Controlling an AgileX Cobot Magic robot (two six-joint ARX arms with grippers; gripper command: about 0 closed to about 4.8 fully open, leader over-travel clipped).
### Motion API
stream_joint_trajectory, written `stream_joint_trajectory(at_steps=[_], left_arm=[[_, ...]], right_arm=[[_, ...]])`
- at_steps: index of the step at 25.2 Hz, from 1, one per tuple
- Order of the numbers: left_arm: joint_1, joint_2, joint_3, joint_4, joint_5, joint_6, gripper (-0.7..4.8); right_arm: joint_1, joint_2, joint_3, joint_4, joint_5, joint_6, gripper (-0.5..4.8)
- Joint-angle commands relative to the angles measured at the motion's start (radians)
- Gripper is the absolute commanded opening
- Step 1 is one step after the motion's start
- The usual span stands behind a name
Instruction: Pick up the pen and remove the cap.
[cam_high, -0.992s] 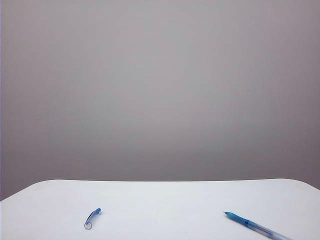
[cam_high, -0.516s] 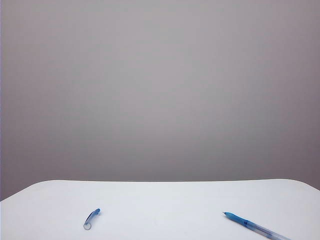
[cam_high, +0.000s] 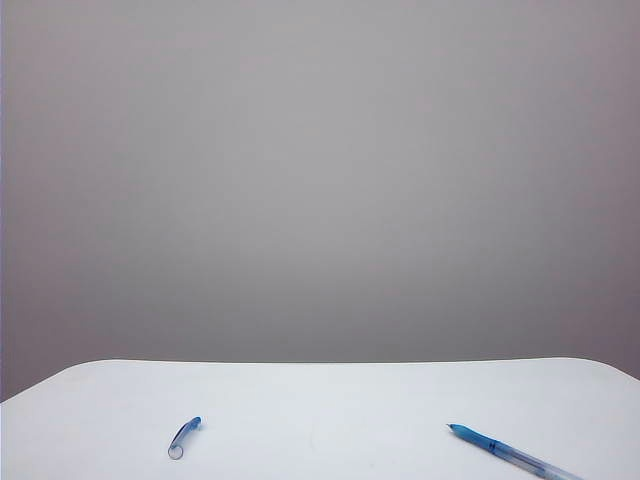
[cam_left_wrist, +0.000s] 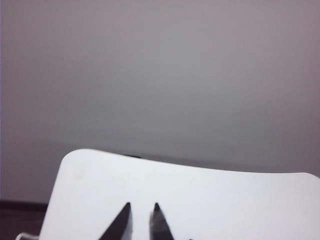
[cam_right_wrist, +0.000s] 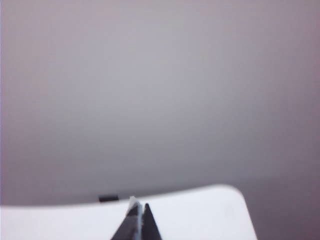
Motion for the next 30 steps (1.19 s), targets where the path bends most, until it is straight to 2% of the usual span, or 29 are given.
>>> stream_joint_trajectory(at_steps=[1,2,5,6,9,12,16,21,26,28,30], left_arm=[[0.001,-0.002,-0.056,0.014,-0.076,0.083,0.48],[0.002,-0.002,-0.081,0.02,-0.105,0.091,0.46],[0.001,-0.002,-0.113,0.006,-0.111,0.089,0.42],[0.001,-0.002,-0.113,-0.012,-0.114,0.097,0.21],[0.002,-0.002,-0.113,-0.022,-0.117,0.121,0.21],[0.001,-0.002,-0.113,-0.039,-0.117,0.152,0.21],[0.002,-0.002,-0.113,-0.039,-0.114,0.151,0.2],[0.001,-0.002,-0.113,-0.01,0.002,0.151,-0.06],[0.001,-0.002,-0.113,0.001,0.014,0.14,-0.06],[0.001,-0.002,-0.113,0.017,0.066,0.124,-0.06],[0.001,-0.002,-0.113,0.014,0.07,0.121,-0.06]], right_arm=[[0.003,-0.002,-0.064,0.011,0.003,0.013,-0.05],[0.003,-0.002,-0.081,0.01,0.003,0.013,-0.05],[0.002,-0.002,-0.103,0.012,0.003,0.012,-0.05],[0.002,-0.002,-0.113,0.012,0.006,0.011,-0.05],[0.002,-0.002,-0.145,0.01,0.026,0.011,-0.05],[0.002,0.0,-0.147,-0.059,0.055,0.011,-0.05],[0.002,-0.001,-0.147,-0.076,0.093,0.011,-0.05],[0.002,-0.001,-0.147,-0.042,0.067,0.014,-0.05],[0.0,-0.002,-0.147,-0.034,0.06,0.019,-0.05],[-0.003,-0.002,-0.147,-0.034,0.09,0.019,-0.05],[-0.003,-0.002,-0.147,-0.035,0.108,0.019,-0.05]])
